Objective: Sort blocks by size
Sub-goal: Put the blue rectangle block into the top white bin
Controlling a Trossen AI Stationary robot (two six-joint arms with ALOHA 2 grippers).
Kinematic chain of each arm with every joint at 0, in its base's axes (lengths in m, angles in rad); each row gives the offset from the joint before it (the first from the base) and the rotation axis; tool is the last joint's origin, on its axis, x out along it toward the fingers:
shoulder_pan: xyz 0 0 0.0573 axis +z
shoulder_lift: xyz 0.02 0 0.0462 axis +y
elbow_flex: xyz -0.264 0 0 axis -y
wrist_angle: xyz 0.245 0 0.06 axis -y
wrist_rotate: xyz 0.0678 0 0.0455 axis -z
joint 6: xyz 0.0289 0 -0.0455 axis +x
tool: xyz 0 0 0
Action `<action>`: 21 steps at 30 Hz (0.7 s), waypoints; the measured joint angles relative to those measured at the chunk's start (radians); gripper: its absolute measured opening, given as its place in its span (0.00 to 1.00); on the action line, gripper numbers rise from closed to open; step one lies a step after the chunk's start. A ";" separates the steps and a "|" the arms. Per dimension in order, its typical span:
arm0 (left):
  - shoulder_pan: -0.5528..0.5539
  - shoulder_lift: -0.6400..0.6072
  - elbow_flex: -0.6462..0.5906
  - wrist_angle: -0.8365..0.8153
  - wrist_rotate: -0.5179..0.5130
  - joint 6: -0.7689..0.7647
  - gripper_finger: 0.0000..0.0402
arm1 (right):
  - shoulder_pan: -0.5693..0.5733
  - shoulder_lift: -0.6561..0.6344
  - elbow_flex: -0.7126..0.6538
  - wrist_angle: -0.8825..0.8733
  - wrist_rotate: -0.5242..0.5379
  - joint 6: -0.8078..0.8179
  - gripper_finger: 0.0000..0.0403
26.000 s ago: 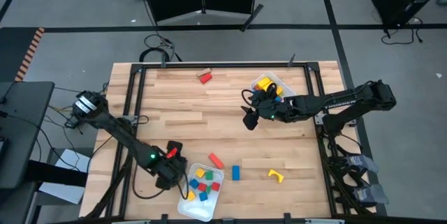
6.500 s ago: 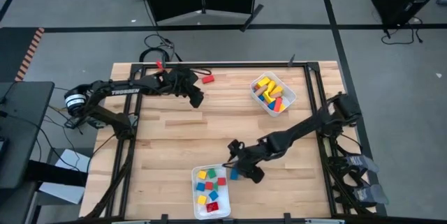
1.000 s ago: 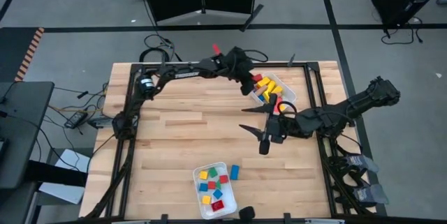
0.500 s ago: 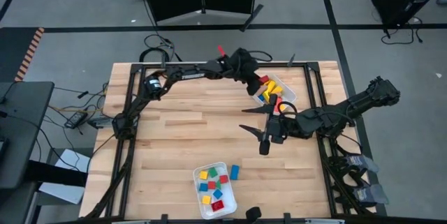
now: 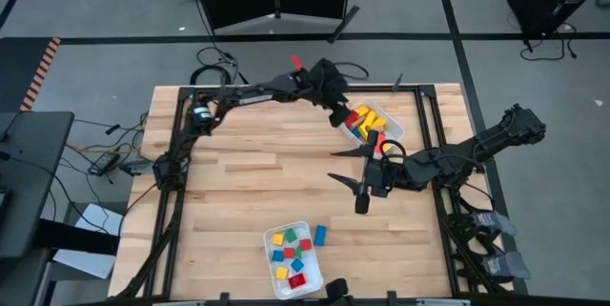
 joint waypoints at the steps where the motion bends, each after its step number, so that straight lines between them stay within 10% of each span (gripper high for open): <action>1: 0.005 -0.023 -0.005 -0.015 -0.015 0.013 0.65 | 0.002 0.000 0.000 -0.012 0.000 0.014 0.56; 13: 0.063 -0.614 -0.711 0.344 -0.040 0.033 0.23 | 0.001 0.119 -0.040 -0.125 -0.013 0.251 0.55; 21: 0.048 -1.070 -1.161 0.433 -0.093 -0.043 0.20 | -0.040 0.357 -0.046 -0.209 -0.320 0.489 0.58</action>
